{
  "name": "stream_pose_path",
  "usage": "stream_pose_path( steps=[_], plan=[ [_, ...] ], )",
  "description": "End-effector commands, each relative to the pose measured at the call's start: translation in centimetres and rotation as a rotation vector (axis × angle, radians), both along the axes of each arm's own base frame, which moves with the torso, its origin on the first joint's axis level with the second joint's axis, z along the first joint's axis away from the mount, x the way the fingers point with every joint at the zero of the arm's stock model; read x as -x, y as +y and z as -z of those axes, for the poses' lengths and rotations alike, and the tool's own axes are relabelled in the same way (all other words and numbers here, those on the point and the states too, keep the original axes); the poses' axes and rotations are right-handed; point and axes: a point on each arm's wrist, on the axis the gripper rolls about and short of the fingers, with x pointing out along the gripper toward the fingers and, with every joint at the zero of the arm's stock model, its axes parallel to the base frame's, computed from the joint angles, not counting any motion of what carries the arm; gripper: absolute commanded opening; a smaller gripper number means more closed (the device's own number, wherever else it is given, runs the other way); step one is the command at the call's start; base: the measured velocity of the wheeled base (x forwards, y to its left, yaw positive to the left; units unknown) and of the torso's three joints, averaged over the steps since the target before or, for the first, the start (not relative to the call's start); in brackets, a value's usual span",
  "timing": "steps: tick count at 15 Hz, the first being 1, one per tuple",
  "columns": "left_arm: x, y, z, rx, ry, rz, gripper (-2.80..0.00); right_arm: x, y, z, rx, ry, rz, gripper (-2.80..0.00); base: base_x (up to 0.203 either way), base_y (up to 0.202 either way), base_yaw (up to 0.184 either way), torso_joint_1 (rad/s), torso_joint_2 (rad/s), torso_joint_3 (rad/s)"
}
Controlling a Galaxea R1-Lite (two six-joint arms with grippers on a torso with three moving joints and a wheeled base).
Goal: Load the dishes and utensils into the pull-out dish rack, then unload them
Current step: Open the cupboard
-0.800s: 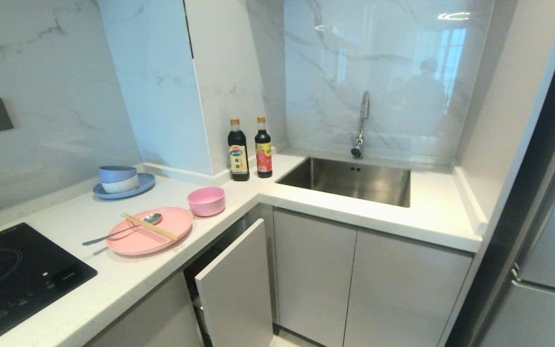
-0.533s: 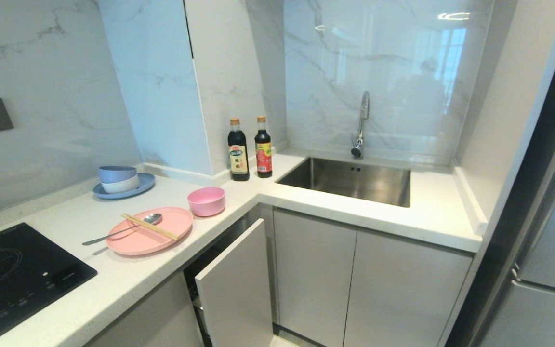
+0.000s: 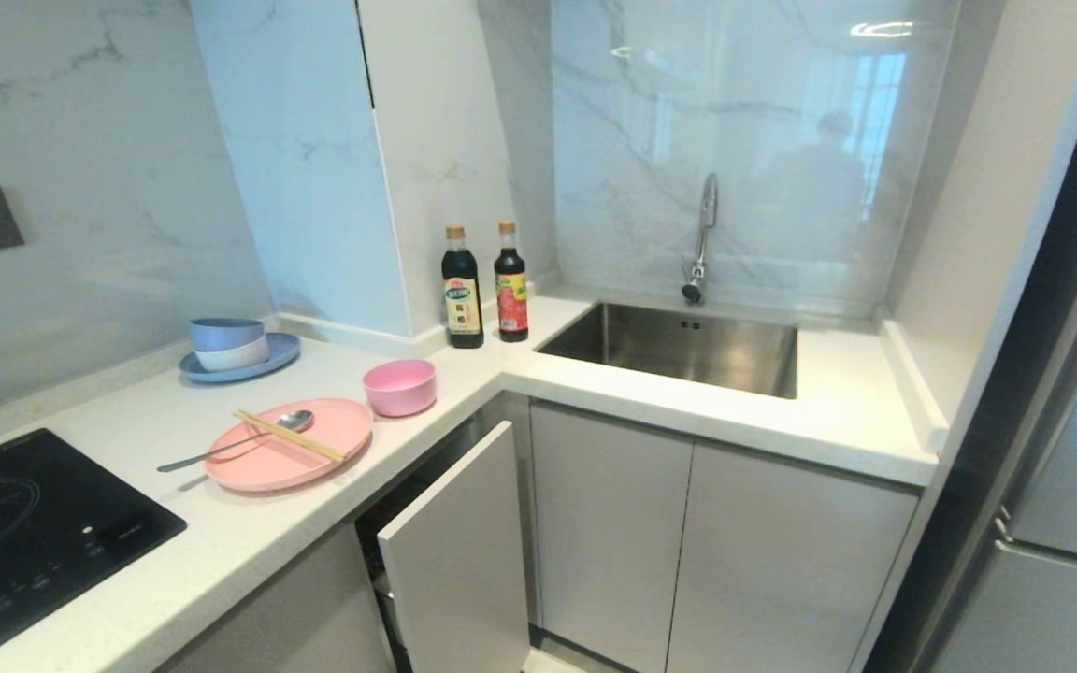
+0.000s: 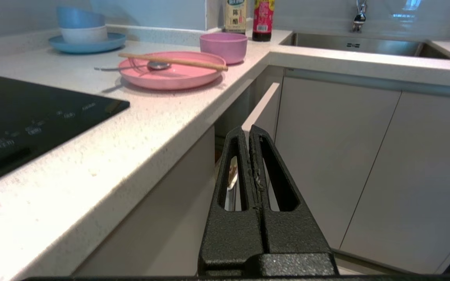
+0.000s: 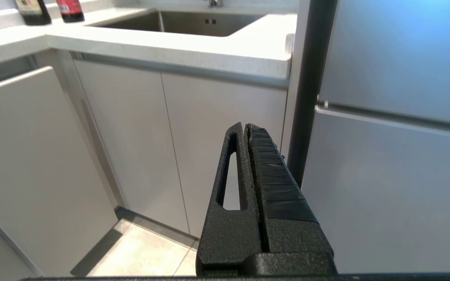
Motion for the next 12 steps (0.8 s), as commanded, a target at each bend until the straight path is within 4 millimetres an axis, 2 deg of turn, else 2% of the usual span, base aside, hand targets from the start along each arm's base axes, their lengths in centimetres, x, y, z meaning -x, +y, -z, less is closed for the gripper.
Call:
stream_pose_path(
  steps=[1,12],
  plan=[
    [-0.09,0.0,0.34,0.0,0.012,0.001,-2.8,-0.01,0.0,0.04,0.0,0.002,0.001,-2.8,0.0,0.0,0.0,-0.183,0.37,0.175],
    [-0.09,0.0,0.34,0.0,0.013,0.001,-2.8,0.0,0.0,0.0,0.0,-0.001,0.0,-2.8,0.0,0.0,0.0,-0.247,0.5,0.242]
  ],
)
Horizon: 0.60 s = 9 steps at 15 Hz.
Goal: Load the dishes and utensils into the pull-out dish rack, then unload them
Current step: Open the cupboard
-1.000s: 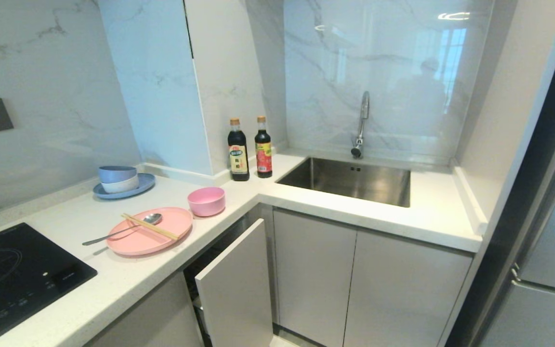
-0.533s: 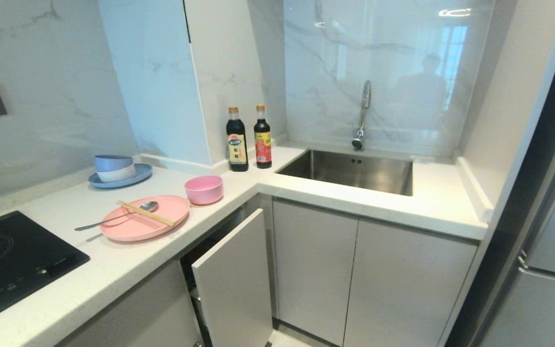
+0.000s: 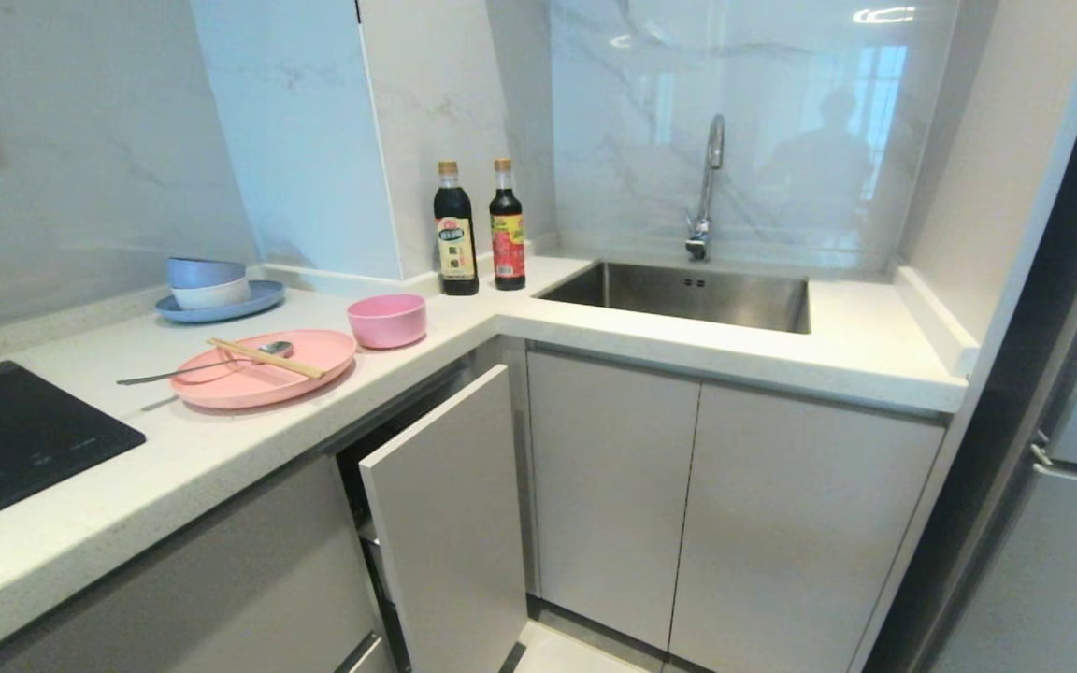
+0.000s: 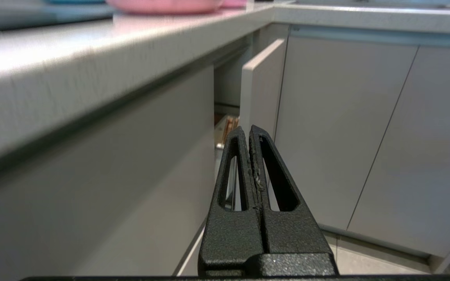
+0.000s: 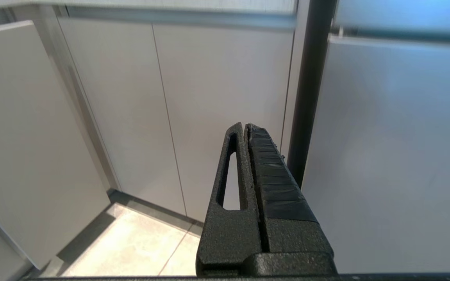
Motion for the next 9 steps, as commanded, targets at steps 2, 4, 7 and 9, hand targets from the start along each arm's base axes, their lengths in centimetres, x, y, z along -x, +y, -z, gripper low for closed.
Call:
stream_pose_path(
  steps=[2,4,7,9],
  plan=[
    [-0.09,0.0,0.34,0.0,0.012,0.0,-2.8,-0.01,0.0,0.04,0.0,0.001,0.0,-2.8,0.0,0.0,0.0,-0.238,0.48,0.238],
    [-0.1,0.0,0.33,0.0,0.013,0.0,-2.8,-0.01,0.0,0.02,0.0,0.0,-0.001,-2.8,0.0,0.0,0.0,-0.196,0.39,0.2],
    [-0.1,0.0,0.33,0.0,0.013,0.0,-2.8,-0.01,0.0,0.02,0.0,0.0,0.0,-2.8,0.0,0.0,0.0,-0.054,0.12,0.058],
    [-0.1,0.0,0.33,0.0,0.013,0.0,-2.8,-0.01,0.0,0.04,0.0,0.001,0.0,-2.8,0.0,0.0,0.0,-0.005,0.02,0.009]
  ],
)
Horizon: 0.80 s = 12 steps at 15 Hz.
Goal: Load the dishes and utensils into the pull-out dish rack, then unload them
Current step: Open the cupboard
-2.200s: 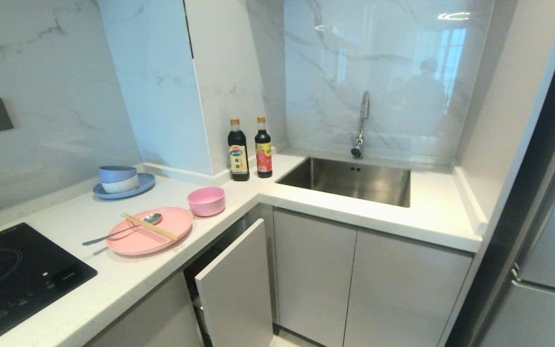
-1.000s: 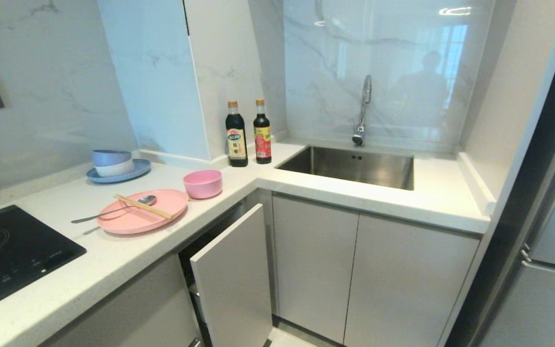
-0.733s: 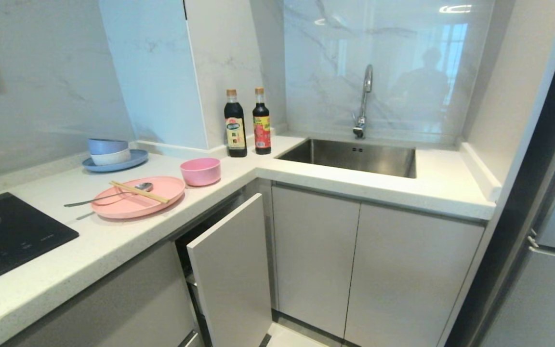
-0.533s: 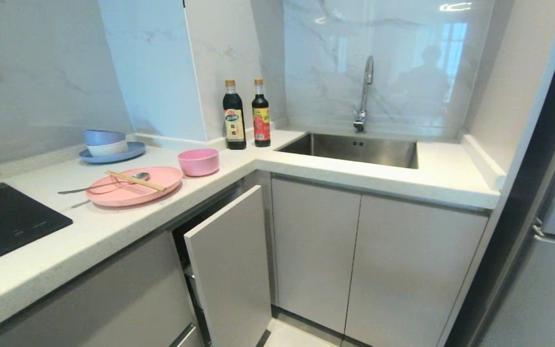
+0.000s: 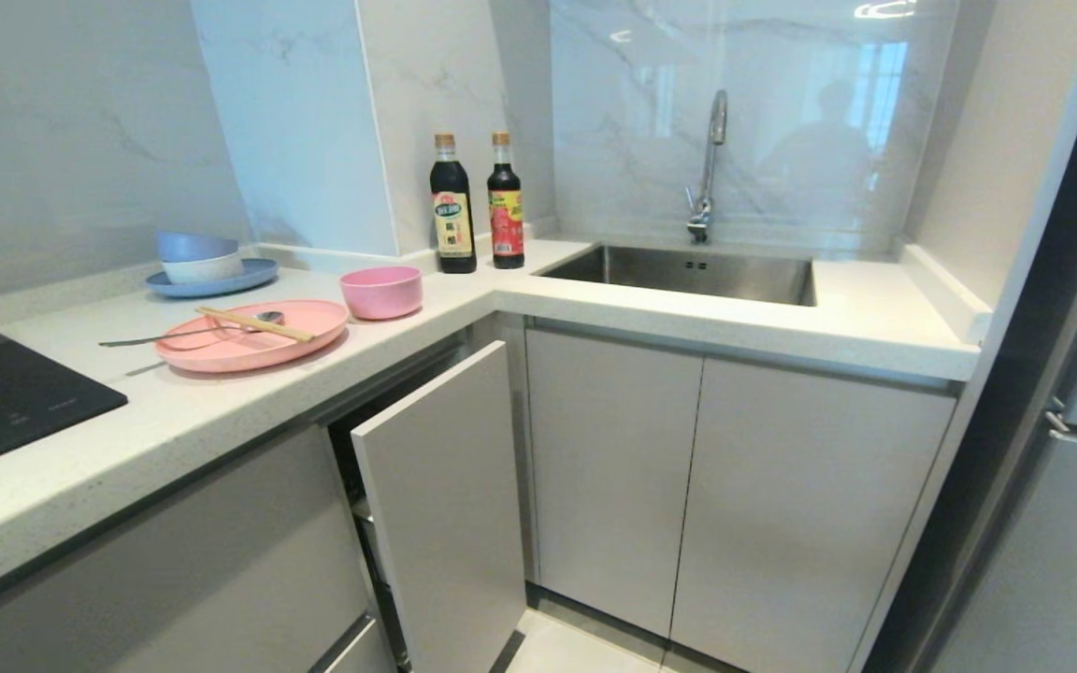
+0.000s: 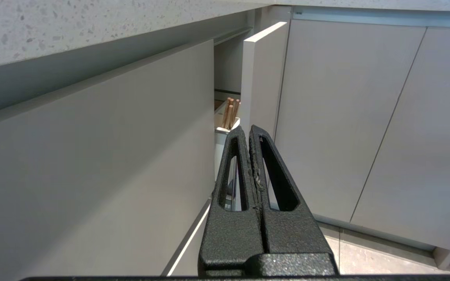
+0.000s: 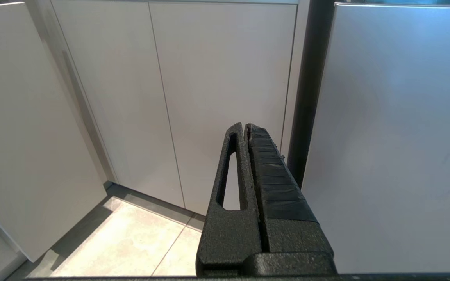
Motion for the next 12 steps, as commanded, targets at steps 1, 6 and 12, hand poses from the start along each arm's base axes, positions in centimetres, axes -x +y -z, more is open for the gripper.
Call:
stream_pose_path(
  steps=[1,6,12],
  plan=[
    [-0.1,0.0,0.33,0.0,0.013,0.0,-2.8,-0.01,0.0,0.03,0.0,0.0,0.0,-2.8,0.0,0.0,0.0,0.0,0.0,0.0],
    [-0.1,0.0,0.33,0.0,0.013,0.0,-2.8,-0.01,0.0,0.03,0.0,0.0,0.0,-2.8,0.0,0.0,0.0,0.0,0.0,0.0],
    [-0.1,0.0,0.33,0.0,0.012,0.0,-2.8,-0.01,0.0,0.03,0.0,0.0,0.0,-2.8,0.0,0.0,0.0,0.0,0.0,0.0]
  ],
)
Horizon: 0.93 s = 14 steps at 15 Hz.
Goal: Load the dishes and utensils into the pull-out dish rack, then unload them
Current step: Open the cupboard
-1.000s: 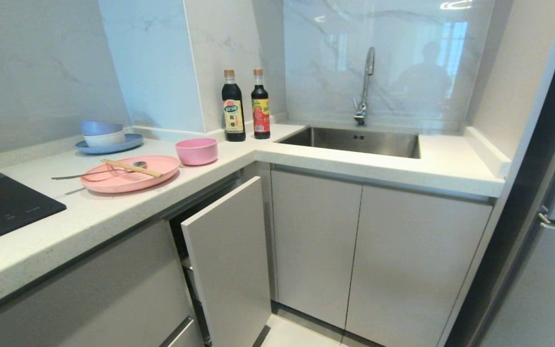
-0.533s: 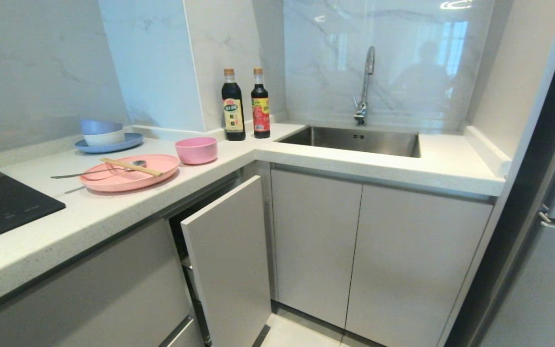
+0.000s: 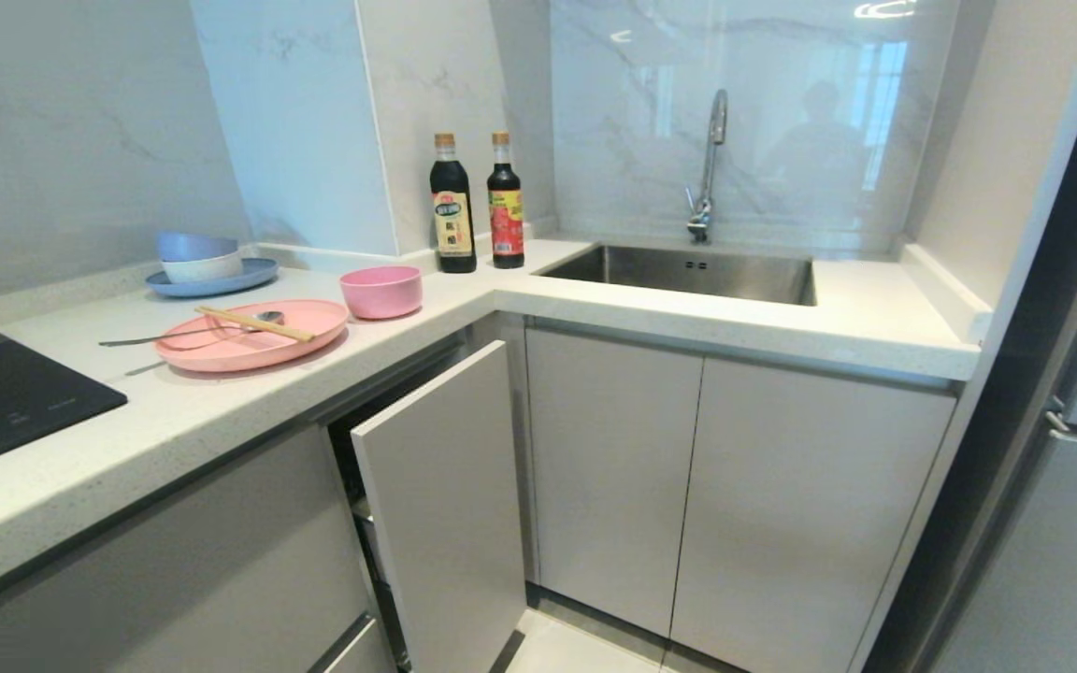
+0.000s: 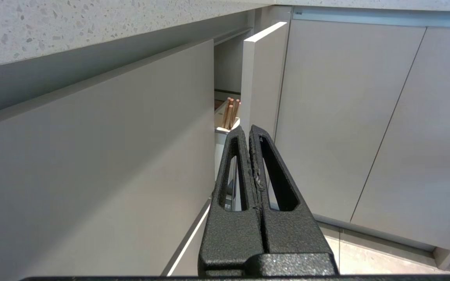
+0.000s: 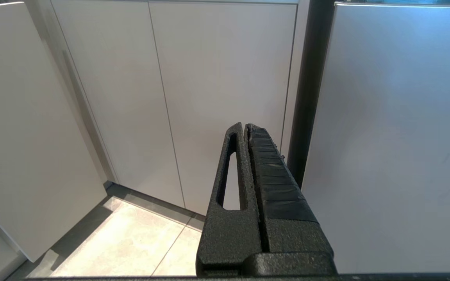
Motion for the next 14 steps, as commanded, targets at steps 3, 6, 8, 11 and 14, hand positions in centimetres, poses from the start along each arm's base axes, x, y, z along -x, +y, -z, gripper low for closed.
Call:
stream_pose_path(
  steps=[3,6,8,11,14],
  plan=[
    [-0.1,0.0,0.3,0.0,0.012,0.0,-2.8,0.0,0.0,0.0,0.0,0.001,0.0,-2.8,0.0,0.0,0.0,0.0,0.0,0.0],
    [-0.1,0.0,0.3,0.0,0.012,0.0,-2.8,0.0,0.0,0.1,0.0,0.002,-0.001,-2.8,0.0,0.0,0.0,0.0,0.0,0.0],
    [-0.1,0.0,0.3,0.0,0.012,0.0,-2.8,0.0,0.0,0.0,0.0,0.002,0.0,-2.8,0.0,0.0,0.0,0.0,0.0,0.0],
    [-0.1,0.0,0.2,-0.021,0.007,0.001,-2.8,0.0,0.0,0.0,0.0,0.001,-0.001,-2.8,0.0,0.0,0.0,0.0,0.0,0.0],
    [1.4,0.0,-4.3,-0.024,-0.12,-0.002,-2.8,0.0,0.0,0.0,0.0,0.001,0.0,-2.8,0.0,0.0,0.0,0.0,0.0,0.0]
  ],
)
